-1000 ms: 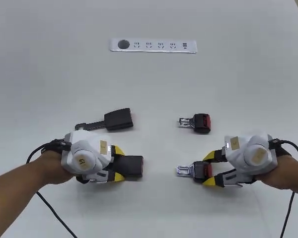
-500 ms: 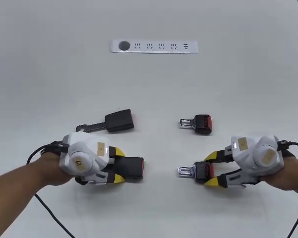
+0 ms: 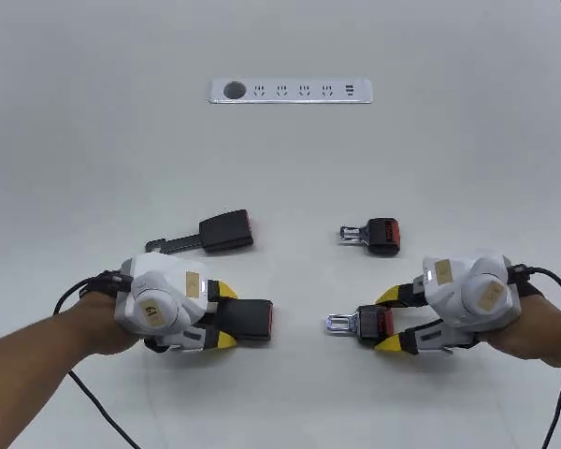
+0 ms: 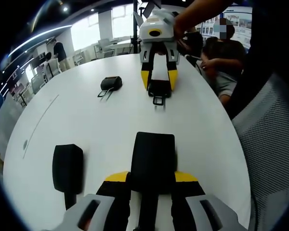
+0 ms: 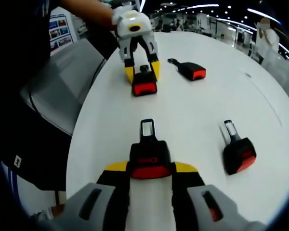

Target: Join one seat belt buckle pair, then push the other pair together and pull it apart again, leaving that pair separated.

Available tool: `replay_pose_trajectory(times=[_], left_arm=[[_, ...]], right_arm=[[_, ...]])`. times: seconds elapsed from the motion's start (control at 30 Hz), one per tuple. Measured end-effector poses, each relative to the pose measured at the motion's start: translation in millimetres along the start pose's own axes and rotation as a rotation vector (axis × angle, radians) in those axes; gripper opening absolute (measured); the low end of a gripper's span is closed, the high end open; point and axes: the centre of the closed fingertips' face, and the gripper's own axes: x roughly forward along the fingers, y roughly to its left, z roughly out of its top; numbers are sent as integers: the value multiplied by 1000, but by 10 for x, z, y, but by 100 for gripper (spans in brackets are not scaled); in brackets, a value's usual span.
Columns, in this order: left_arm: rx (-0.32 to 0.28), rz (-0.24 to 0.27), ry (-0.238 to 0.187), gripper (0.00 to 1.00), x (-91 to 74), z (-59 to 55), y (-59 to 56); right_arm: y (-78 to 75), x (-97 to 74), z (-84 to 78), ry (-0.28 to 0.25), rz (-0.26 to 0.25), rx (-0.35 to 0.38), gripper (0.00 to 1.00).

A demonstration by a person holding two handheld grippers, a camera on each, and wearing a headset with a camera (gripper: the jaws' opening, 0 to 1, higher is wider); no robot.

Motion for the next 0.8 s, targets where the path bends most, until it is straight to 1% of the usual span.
replay_pose_trajectory(times=[0.27,0.5,0.57,0.8], left_arm=[[-12,8,4,33,2,-2,2],[-21,14,7,33,3,-3,5],[-20,15,8,33,3,-4,6],[-20,11,15,33,3,-7,4]], right_arm=[[22,100,150,-8,10,-7,32],[9,192,270,-9,7,13,32],[1,224,307,-8,6,2,32],[1,337,441,-8,2,11,33]])
